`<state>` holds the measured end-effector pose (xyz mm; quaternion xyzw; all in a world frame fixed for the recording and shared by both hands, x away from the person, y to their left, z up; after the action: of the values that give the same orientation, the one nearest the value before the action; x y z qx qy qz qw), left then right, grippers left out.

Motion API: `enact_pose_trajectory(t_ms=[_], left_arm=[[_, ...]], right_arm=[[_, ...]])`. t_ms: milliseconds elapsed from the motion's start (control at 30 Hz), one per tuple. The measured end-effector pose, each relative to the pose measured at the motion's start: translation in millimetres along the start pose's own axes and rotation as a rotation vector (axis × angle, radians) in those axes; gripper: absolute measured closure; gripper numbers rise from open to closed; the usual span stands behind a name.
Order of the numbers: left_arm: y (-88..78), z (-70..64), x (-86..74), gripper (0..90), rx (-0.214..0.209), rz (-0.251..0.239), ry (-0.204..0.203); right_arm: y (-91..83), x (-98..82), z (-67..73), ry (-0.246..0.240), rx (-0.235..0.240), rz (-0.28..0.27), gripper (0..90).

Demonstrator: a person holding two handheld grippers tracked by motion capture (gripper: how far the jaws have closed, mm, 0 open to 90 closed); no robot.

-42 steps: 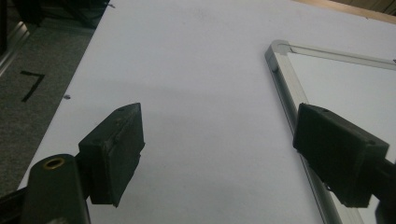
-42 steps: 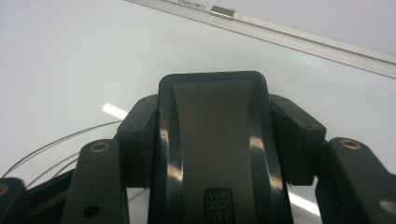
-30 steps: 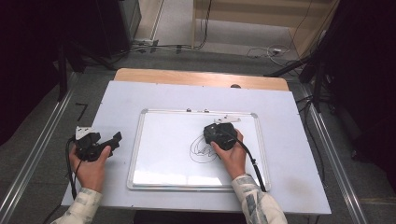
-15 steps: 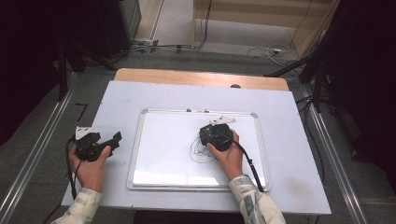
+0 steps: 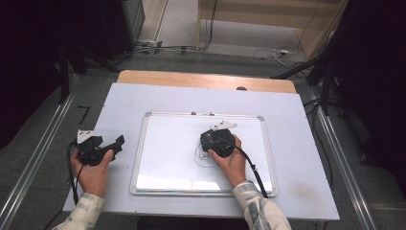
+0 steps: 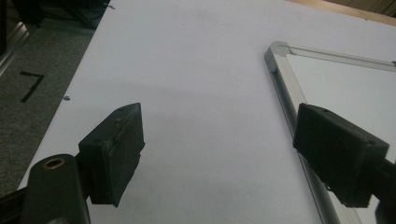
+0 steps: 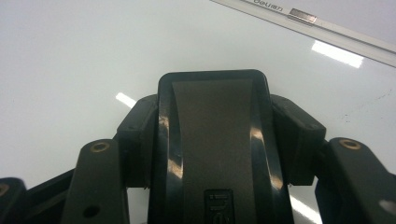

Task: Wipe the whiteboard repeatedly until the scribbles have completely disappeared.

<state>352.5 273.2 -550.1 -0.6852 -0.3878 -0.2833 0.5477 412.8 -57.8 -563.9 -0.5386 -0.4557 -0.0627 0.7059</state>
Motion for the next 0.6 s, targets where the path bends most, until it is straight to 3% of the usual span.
enact_pose_trajectory(t_ms=[600], left_arm=[[0.2, -0.4, 0.1, 17.2, 0.001, 0.0, 0.0]], right_arm=[[-0.6, -1.8, 20.2, -0.034, 0.029, 0.006, 38.4]])
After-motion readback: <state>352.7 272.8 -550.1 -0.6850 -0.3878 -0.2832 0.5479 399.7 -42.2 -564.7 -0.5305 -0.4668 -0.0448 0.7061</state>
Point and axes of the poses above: each handheld gripper's, and its own axes: y roughly forward along the jaws, x roughly out of its top, z roughly to its left, the point moved 10 cm from there along y, roughly forward along the jaws
